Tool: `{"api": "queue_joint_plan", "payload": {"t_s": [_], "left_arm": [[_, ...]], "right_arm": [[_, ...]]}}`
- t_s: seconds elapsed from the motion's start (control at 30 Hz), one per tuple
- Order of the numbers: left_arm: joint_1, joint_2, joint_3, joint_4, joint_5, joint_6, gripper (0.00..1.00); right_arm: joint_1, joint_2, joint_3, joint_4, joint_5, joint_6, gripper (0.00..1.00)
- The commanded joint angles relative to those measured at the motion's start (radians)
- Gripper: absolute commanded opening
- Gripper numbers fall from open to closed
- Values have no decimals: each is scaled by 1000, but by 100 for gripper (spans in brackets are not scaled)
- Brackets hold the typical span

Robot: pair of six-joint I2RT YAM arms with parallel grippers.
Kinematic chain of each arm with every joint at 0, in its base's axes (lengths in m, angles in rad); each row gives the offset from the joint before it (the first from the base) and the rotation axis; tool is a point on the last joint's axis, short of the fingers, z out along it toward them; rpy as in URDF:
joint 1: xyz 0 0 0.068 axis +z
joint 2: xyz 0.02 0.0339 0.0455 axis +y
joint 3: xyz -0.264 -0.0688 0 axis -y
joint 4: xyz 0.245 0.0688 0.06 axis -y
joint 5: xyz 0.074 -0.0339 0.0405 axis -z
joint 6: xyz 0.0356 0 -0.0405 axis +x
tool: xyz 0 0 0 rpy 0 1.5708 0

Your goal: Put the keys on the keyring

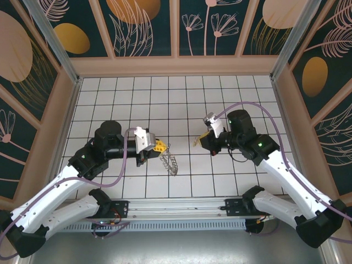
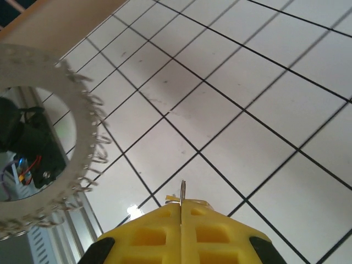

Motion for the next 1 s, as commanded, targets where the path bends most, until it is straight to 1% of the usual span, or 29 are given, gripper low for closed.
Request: {"api": "queue_joint_plan", "payload": {"t_s": [0.0,0.1,0.27,0.43,0.5,0.6,0.67,0.77,0.87,0.97], "left_arm": [[-2,-21,-15,58,-5,-18,0],[-2,-26,-17,61,-11,-17,0],[-2,-21,-18,64,-11,-16,0],[-2,-36,-32,79,-11,-28,0],[-2,-48,-39,88,-15,-36,0],[-3,-63,-51,95,-47,-42,0],[-2,-69,-55,98,-71,-49,0],[-3,-82,-66,130,-119,-94,0],[-3,-114,-87,163,-166,-142,0],[-1,-143,-111,178,-189,-167,0]], "right_arm": [[-70,-13,-49,80,-21,79,0],[-111,-10,-90,107,-33,101,0],[-123,-6,-152,164,-26,159,0],[-165,8,-232,237,-43,241,0],[-168,22,-237,244,-5,248,0],[-186,44,-260,287,1,293,0],[-194,50,-313,366,-21,353,0],[-195,72,-383,442,-4,407,0],[-194,112,-416,471,20,417,0],[-194,144,-418,447,58,401,0]]}}
